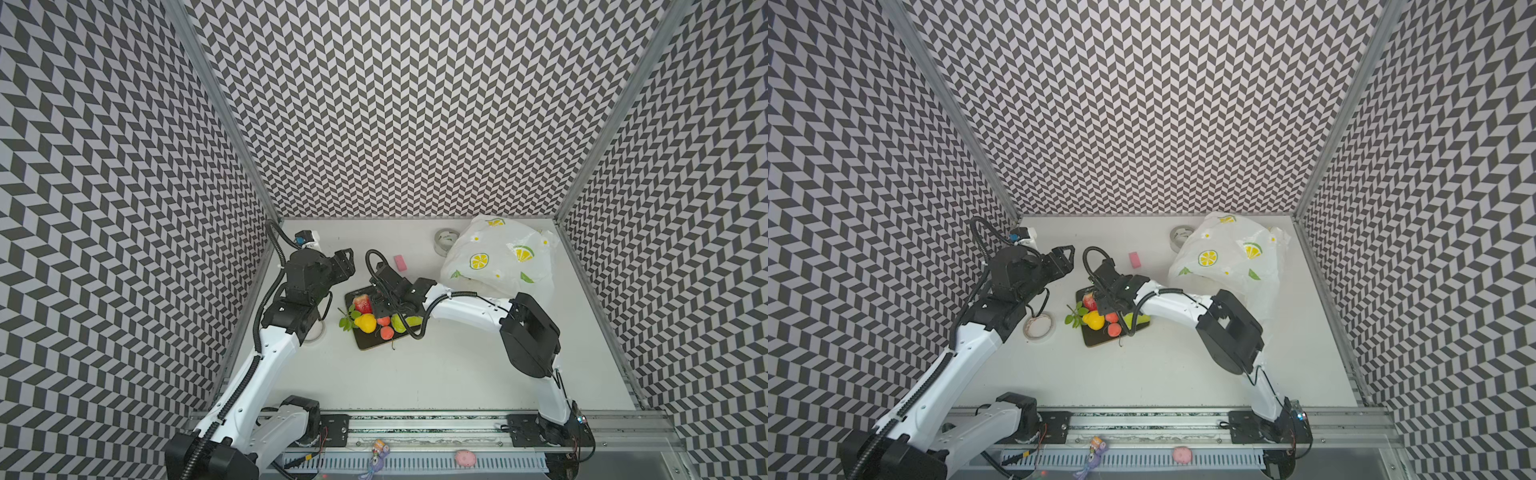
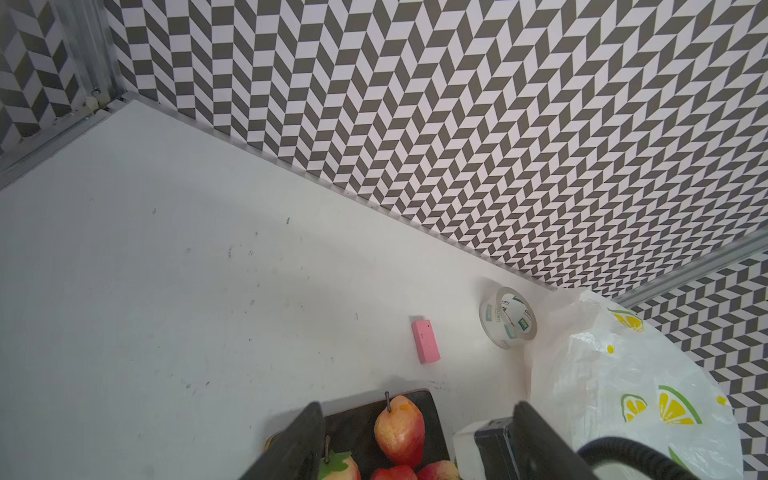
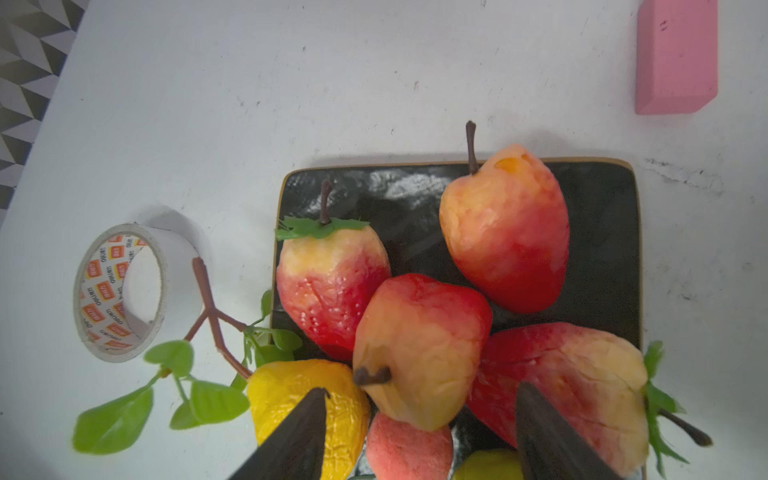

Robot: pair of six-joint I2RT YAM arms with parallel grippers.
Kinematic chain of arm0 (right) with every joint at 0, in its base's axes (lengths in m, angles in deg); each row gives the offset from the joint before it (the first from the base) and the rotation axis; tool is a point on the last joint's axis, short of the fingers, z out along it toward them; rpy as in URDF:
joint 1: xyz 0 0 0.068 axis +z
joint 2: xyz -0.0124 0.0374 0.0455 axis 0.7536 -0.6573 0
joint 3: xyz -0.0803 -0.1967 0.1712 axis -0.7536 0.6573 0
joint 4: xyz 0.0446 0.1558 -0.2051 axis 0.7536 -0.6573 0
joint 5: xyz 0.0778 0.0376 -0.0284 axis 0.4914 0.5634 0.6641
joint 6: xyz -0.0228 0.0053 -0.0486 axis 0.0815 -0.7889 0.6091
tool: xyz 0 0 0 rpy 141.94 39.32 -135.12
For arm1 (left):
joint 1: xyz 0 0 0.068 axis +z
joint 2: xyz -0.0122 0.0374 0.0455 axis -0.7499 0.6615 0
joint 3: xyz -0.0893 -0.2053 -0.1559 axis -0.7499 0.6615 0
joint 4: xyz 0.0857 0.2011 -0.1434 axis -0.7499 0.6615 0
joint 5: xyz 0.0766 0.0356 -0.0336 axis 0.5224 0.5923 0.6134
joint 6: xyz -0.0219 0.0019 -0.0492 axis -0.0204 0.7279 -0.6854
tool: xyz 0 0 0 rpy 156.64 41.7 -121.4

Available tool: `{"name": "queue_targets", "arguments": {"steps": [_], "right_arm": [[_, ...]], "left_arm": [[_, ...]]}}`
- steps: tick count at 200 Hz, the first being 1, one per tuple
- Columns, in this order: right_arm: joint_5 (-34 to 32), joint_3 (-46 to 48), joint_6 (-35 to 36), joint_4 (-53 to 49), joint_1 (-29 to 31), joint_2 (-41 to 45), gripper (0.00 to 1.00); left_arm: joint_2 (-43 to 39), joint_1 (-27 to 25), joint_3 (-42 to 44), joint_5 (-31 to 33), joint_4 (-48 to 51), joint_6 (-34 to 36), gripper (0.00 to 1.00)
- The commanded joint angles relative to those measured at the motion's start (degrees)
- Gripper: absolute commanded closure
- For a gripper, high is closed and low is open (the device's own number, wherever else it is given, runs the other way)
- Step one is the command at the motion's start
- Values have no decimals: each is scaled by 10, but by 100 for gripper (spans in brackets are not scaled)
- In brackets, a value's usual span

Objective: Take the fake fruits out of the plastic bag
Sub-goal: 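Carry the red fruit to the pad with the right gripper while left swings aside, then open the right gripper over the pad while the left returns to the bag, then push the right gripper into the bag beside the left gripper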

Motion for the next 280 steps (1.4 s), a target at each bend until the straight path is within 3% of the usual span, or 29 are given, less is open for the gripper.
{"name": "queue_targets", "arguments": {"steps": [1,53,109,153,193,229,264,280], "right_arm": [[-9,-24,1,2,1,21,27],[-39,6,-6,-17,0,145,27],[-118,174,-47,-37,-32,347,32],[-94,309,-93,-58,-105,442,35],[-49,427,-115,28,-187,466,35],[-50,462,-97,110,-232,425,34],[-45,466,-63,184,-263,365,32],[-36,453,-55,192,-277,334,31]], "left_arm": [[2,4,-18,-21,6,10,28],[33,-26,-43,-51,0,24,28],[101,-136,-69,-50,-23,40,27],[178,-231,-99,-55,-38,77,23],[281,-307,-133,-56,-44,119,16],[375,-325,-172,-67,-56,126,12],[451,-327,-213,-61,-63,139,13],[481,-327,-233,-61,-64,149,19]]}}
